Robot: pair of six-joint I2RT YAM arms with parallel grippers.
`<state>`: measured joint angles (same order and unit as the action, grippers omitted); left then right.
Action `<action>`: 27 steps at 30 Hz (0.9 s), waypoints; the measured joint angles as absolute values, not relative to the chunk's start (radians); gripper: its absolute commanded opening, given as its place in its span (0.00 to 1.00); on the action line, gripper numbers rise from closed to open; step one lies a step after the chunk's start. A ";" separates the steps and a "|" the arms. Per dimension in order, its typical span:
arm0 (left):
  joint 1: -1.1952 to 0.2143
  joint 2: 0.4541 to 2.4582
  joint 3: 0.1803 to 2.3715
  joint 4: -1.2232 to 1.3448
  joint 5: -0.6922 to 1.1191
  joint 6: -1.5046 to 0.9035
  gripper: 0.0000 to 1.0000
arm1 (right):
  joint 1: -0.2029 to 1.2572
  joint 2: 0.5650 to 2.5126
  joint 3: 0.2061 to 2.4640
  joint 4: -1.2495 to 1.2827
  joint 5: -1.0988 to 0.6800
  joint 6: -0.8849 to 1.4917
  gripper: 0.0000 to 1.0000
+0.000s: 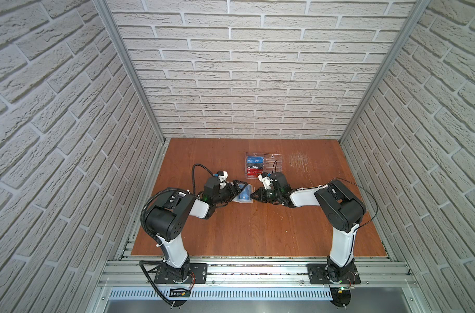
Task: Take the credit cards out of the card holder
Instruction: Take out the credit card from the card slot.
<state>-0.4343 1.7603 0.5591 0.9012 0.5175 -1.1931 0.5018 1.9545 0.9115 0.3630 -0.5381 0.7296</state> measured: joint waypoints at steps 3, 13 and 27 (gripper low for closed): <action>-0.435 1.760 0.558 0.911 0.517 -1.189 0.84 | 0.501 1.956 0.912 0.363 -0.540 0.730 0.10; -0.438 1.761 0.543 0.951 0.517 -1.178 0.79 | 0.499 1.962 0.917 0.362 -0.549 0.731 0.09; -0.438 1.761 0.535 0.944 0.517 -1.121 0.70 | 0.495 1.971 0.934 0.345 -0.567 0.746 0.08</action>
<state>-0.4381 1.7611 0.5354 0.9436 0.5167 -1.1206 0.4946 1.9705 0.9337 0.3447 -0.5667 0.7460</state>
